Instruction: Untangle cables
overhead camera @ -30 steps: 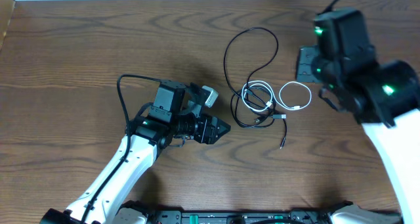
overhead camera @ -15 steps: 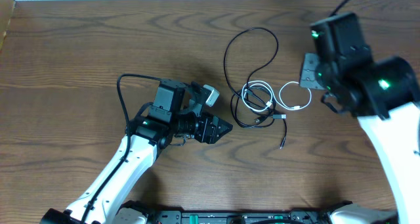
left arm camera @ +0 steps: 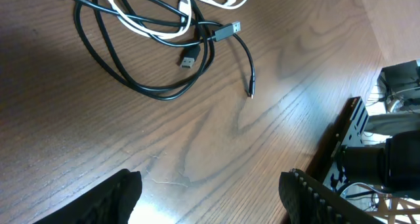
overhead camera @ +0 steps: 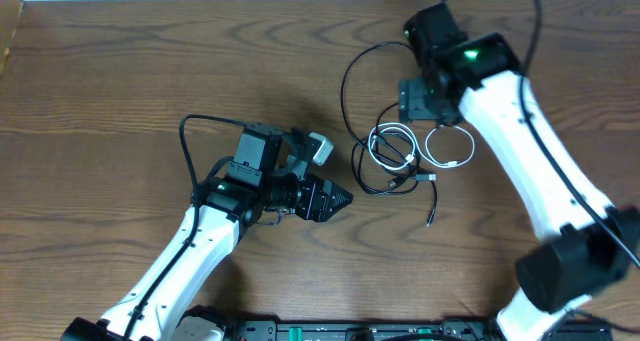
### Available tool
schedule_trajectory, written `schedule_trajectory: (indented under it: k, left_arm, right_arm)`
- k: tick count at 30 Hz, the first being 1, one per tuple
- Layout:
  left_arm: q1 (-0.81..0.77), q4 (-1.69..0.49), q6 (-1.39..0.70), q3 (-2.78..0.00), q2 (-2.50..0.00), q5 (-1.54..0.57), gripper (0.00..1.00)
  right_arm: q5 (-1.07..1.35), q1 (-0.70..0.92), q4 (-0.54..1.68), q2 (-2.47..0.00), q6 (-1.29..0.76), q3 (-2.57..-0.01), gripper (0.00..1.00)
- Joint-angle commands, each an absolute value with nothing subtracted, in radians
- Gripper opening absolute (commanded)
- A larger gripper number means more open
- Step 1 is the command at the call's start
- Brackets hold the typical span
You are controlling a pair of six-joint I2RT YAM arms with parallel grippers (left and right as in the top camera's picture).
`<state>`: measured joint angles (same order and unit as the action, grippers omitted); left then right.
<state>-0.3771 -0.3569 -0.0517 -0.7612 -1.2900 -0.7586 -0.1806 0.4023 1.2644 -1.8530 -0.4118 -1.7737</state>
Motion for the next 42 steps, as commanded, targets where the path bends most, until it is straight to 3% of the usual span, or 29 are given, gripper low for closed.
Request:
schedule_trajectory:
  k: [1, 15, 33, 38, 42]
  left_arm:
    - [-0.379, -0.363, -0.045, -0.758, -1.290, -0.775, 0.72]
    - [-0.379, -0.382, -0.038, -0.758, -1.290, -0.774, 0.72]
    - [-0.379, -0.386, -0.033, -0.758, -1.290, -0.766, 0.72]
    - [-0.379, -0.403, -0.030, -0.758, -1.290, -0.766, 0.72]
    - [-0.379, -0.403, -0.026, -0.758, -1.290, -0.766, 0.72]
  right_arm:
    - [-0.142, 0.400, 1.263, -1.924, -0.370, -1.781, 0.80]
    - [-0.124, 0.400, 1.181, -2.057, -0.399, -1.745, 0.83]
    - [-0.119, 0.398, 0.904, -2.058, -0.402, -1.451, 0.82]
    - [-0.121, 0.394, 0.857, -2.058, -0.414, -1.400, 0.75]
    - [-0.141, 0.386, 0.855, -2.058, -0.415, -1.380, 0.74]
